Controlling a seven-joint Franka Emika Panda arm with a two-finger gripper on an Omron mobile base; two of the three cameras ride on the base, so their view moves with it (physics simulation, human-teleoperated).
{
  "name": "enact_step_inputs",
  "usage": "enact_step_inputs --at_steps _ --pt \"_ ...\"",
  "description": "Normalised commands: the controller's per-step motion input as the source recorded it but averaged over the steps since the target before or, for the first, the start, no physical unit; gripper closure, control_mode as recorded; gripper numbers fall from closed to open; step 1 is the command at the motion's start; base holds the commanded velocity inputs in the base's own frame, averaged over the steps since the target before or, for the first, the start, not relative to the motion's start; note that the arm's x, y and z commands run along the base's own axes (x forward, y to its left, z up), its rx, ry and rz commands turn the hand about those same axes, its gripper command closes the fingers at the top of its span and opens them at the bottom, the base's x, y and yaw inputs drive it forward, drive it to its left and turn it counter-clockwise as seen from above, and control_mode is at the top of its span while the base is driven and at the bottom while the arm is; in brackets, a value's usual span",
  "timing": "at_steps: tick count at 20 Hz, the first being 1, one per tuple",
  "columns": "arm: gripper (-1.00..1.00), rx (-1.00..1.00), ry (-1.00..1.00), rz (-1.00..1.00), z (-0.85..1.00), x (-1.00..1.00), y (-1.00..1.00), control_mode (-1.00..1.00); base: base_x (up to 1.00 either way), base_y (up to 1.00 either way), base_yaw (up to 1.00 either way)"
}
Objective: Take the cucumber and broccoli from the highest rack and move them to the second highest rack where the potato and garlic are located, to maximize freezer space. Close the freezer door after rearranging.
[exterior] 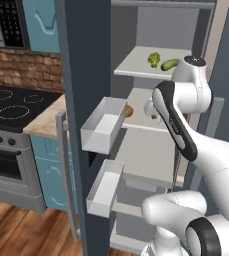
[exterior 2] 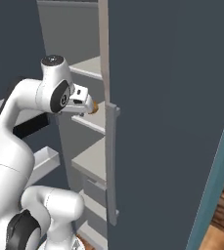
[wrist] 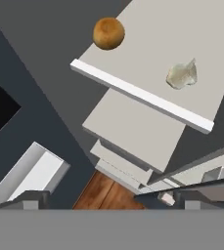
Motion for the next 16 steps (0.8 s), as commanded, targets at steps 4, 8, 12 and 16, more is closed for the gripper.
enact_step_inputs --at_steps 4,8,12,16 --pt "-1.00 0.00 0.00 0.00 0.00 0.00 0.00 1.00 0.57 0.06 0.00" --pt "-1.00 0.00 0.00 0.00 0.00 0.00 0.00 1.00 0.50 0.16 0.00" --pt "-1.00 0.00 0.00 0.00 0.00 0.00 0.00 1.00 0.21 0.36 0.00" --pt "-1.00 0.00 0.00 0.00 0.00 0.00 0.00 1.00 0.07 0.60 -0.07"
